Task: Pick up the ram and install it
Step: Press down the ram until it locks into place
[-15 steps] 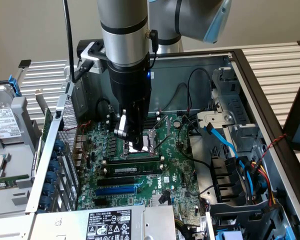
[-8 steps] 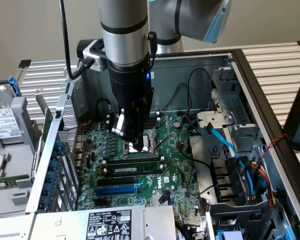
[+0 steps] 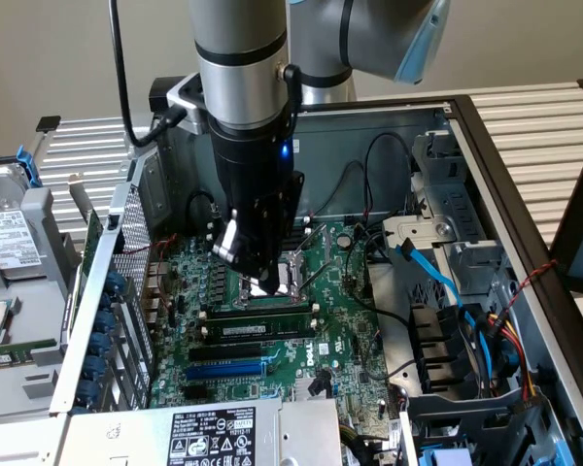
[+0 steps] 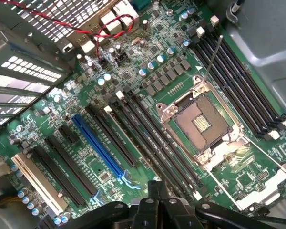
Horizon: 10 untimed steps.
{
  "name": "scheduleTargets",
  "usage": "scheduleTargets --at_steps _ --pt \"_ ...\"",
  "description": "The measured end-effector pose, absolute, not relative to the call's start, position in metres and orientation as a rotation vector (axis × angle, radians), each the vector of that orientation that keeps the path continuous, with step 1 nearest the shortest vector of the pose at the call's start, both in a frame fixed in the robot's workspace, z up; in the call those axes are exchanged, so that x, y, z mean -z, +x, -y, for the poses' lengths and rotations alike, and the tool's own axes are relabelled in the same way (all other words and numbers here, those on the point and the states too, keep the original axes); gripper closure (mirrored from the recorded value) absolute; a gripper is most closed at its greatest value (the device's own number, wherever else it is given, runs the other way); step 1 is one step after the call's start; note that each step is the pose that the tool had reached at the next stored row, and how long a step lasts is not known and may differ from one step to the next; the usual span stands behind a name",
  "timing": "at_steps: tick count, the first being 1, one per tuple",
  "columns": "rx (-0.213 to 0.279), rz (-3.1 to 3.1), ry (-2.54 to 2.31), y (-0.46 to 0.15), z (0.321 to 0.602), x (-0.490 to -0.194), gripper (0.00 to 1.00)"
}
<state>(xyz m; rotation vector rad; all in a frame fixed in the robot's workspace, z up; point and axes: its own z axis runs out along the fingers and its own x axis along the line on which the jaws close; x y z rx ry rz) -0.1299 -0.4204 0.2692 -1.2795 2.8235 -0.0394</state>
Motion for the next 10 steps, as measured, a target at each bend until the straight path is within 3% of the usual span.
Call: scheduleTargets --at_steps 10 --pt "0.045 -2.908 -1.071 -0.1299 0.4204 -0.2691 0.89"
